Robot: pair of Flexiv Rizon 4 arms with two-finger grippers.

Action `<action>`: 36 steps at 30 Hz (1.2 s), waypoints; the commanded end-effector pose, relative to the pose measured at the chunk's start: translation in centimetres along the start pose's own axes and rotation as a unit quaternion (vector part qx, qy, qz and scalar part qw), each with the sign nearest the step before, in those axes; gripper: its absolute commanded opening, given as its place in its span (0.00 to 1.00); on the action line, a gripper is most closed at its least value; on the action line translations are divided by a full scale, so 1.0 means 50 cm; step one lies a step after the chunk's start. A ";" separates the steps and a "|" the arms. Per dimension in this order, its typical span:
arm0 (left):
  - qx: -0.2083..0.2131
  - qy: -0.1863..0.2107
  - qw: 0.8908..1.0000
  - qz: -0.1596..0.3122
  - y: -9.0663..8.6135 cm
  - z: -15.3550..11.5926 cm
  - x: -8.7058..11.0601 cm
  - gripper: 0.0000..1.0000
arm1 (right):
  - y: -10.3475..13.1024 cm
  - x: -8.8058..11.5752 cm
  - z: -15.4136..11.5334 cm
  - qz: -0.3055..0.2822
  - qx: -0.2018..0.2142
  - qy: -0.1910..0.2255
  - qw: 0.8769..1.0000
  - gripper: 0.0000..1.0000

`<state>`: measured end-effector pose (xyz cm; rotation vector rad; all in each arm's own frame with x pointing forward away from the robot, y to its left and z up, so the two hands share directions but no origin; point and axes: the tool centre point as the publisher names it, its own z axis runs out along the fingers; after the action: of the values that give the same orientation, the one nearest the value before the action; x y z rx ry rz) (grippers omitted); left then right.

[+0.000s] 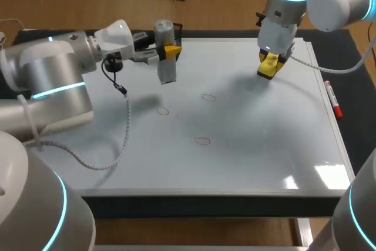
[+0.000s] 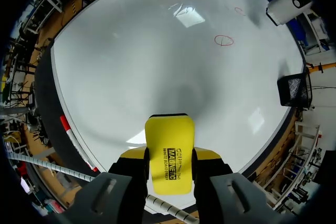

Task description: Pick up the inspection probe, press it on each red-marked spot on the whiteboard one by one, put down the probe, pick up the eraser, and wipe off all the red marks.

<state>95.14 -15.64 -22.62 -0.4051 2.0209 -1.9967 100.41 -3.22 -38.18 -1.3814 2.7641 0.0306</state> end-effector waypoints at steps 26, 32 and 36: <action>0.003 0.080 0.996 -0.037 0.086 0.187 0.097 0.00 | -0.001 0.000 -0.002 -0.001 0.001 0.001 1.000 0.00; 0.002 0.085 0.996 -0.041 0.098 0.202 0.104 0.00 | -0.001 0.000 -0.002 -0.001 0.001 0.001 1.000 0.00; 0.000 0.087 0.995 -0.044 0.105 0.210 0.107 0.00 | -0.001 0.000 -0.002 -0.001 0.001 0.001 1.000 0.00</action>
<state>93.82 -26.91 -27.75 -0.3410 2.1393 -2.1496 100.40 -3.22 -38.18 -1.3814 2.7640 0.0306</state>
